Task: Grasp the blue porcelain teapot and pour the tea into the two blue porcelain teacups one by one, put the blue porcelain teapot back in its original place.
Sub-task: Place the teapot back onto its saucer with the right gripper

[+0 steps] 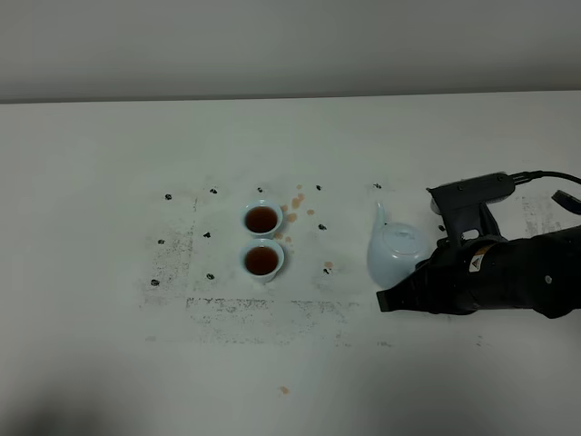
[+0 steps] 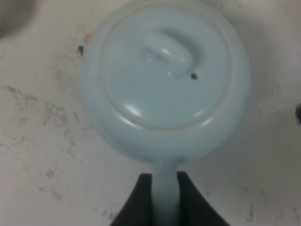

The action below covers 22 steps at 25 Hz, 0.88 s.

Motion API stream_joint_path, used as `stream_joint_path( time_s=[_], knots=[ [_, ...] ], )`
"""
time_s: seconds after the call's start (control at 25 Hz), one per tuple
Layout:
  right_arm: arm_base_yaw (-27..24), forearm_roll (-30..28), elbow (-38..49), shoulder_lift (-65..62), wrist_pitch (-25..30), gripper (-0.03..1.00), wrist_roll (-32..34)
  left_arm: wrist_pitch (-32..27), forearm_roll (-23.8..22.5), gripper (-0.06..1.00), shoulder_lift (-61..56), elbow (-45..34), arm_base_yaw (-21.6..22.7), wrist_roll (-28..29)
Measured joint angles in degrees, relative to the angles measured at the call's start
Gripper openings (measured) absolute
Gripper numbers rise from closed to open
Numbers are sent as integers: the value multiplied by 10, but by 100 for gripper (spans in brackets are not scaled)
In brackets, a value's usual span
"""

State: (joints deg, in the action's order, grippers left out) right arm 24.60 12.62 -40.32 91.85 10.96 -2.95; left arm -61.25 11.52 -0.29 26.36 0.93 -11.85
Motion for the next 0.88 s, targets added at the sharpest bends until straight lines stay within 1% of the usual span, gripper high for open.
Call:
stream_joint_path(
  time_s=[0.24,0.88],
  knots=[
    [0,-14,0,28,-28,4,-2,0,0,68,0,0,0,0],
    [-1,-34,0,52,-48,4,-2,0,0,68,0,0,0,0]
  ],
)
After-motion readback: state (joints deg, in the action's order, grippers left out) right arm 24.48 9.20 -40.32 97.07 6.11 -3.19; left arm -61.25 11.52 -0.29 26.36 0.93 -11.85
